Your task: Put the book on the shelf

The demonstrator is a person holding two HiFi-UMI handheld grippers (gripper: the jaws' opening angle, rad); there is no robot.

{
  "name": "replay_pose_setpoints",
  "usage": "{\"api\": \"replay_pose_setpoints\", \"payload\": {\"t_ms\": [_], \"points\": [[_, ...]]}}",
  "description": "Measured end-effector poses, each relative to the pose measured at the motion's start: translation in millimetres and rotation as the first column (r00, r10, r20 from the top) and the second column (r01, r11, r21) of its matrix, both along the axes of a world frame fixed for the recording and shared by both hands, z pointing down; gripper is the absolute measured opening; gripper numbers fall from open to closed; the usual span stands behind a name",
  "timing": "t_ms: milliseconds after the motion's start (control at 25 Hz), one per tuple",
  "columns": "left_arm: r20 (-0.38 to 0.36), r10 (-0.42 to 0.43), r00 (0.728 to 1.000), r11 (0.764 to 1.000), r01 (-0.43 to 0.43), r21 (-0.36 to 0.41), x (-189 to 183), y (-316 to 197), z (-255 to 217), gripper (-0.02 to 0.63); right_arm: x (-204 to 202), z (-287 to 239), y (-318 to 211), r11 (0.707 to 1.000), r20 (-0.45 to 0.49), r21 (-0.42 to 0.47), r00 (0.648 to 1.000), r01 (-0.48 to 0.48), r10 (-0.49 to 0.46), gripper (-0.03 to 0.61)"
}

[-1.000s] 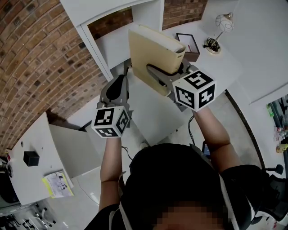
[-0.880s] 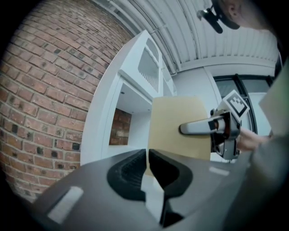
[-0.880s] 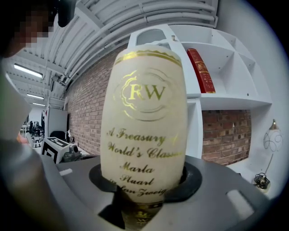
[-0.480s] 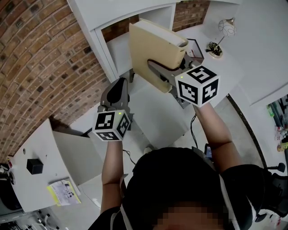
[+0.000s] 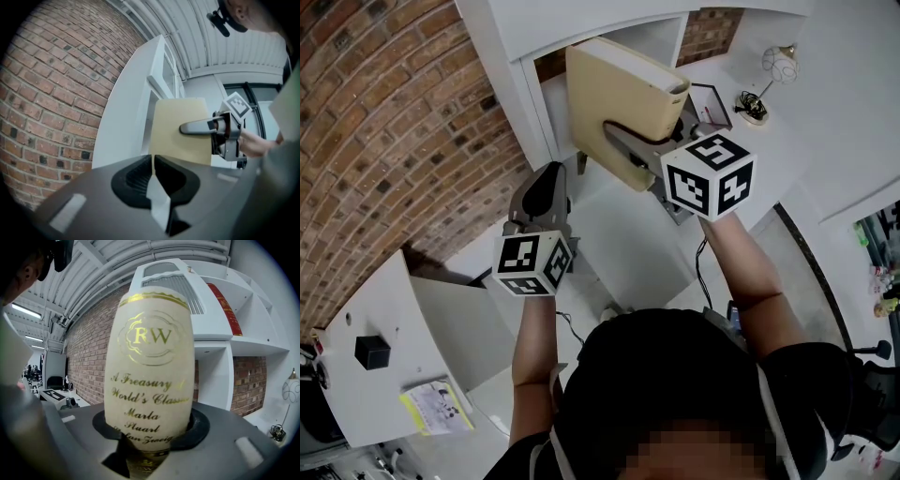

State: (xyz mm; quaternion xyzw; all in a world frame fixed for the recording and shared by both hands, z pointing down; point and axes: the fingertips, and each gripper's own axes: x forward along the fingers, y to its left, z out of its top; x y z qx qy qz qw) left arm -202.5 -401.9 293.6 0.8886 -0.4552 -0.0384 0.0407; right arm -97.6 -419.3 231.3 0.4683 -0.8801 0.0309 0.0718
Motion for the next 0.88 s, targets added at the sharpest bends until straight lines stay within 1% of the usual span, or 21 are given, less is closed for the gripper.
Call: {"api": "replay_pose_setpoints", "payload": {"t_ms": [280, 600, 880], "points": [[0.0, -0.01, 1.0, 1.0, 0.01, 0.007, -17.5, -6.3, -0.8, 0.021, -16.0, 0.0, -13.3, 1.0, -0.007, 0.018, 1.0, -0.021, 0.022, 0.23], [0.038, -0.046, 0.998, 0.998, 0.045, 0.041, -37.4, -10.0, -6.8, 0.021, -33.2, 0.3, -25.3, 0.999, -0.039, 0.039, 0.999, -0.029, 0.031, 0.23], [0.071, -0.073, 0.995, 0.996, 0.069, 0.057, -45.9, -10.4, -6.8, 0.021, -43.0, 1.0, -38.3, 0.999, -0.059, 0.041, 0.998, -0.03, 0.032, 0.232]]}}
